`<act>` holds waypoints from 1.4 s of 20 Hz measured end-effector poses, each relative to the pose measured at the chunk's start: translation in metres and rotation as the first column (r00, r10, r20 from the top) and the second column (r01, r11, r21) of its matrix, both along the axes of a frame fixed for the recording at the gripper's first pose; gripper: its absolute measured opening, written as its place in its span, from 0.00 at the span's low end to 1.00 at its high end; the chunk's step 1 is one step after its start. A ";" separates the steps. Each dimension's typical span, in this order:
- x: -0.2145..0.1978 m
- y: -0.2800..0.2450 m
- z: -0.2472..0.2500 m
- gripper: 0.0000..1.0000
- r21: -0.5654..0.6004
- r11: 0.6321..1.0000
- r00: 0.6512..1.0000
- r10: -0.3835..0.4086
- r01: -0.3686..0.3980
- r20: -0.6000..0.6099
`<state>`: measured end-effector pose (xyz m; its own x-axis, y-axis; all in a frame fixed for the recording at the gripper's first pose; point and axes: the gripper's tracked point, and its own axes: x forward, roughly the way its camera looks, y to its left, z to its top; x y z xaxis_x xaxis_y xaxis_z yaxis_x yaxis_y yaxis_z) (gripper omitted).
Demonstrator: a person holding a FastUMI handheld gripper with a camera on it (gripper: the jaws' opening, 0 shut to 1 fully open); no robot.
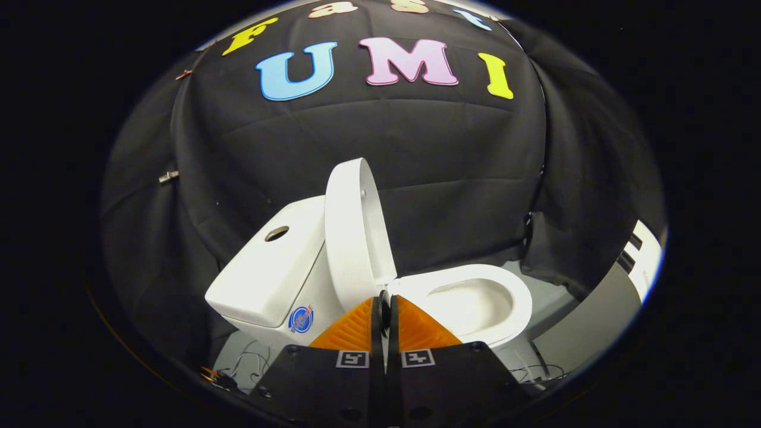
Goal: Open the toilet lid.
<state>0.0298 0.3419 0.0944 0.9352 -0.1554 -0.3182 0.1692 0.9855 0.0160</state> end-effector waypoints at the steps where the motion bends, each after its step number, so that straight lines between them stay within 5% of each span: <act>1: 0.001 0.006 -0.001 0.05 -0.021 1.000 1.000 0.000 0.000 0.007; 13: 0.011 0.053 -0.010 0.09 -0.114 0.993 1.000 -0.015 0.014 -0.003; 19: 0.017 0.064 -0.009 0.17 -0.117 0.992 0.999 0.051 -0.051 -0.001; 20: 0.017 0.075 -0.010 0.20 -0.095 0.990 0.995 0.102 -0.102 -0.006; 23: 0.014 0.078 0.001 0.98 -0.142 0.980 0.989 0.144 -0.141 0.012; 28: 0.010 0.081 0.020 0.99 -0.137 0.973 0.981 0.193 -0.186 0.034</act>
